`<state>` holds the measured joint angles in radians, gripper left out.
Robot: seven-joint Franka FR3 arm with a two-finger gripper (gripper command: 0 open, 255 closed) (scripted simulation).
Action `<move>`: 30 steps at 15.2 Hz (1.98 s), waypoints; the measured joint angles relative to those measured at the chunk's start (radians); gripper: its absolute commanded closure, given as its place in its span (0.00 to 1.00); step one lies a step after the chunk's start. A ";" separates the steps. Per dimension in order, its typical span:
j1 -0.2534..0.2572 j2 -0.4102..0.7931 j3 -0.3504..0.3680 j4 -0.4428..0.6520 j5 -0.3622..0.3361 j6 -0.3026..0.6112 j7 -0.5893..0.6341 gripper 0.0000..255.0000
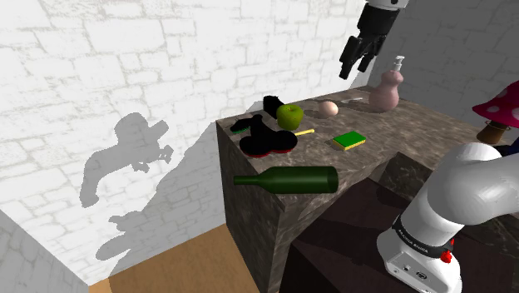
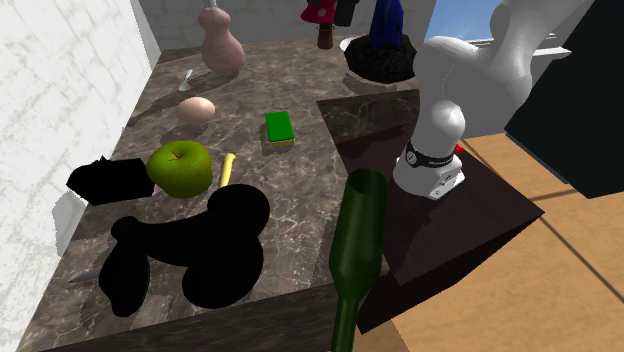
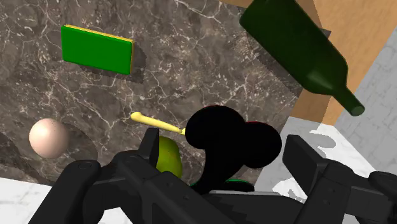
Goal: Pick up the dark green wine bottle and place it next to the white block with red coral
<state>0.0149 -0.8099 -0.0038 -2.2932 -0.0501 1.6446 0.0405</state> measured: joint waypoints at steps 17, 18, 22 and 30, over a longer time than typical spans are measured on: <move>0.168 0.304 0.146 -0.089 0.017 0.336 -0.114 0.00; 0.180 0.321 0.158 -0.098 0.017 0.358 -0.118 0.00; 0.214 0.425 0.201 -0.094 0.005 0.441 -0.143 0.00; 0.278 0.630 0.292 -0.082 -0.052 0.593 -0.167 0.00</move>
<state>0.2924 -0.1798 0.2886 -2.3749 -0.1026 2.2379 -0.1266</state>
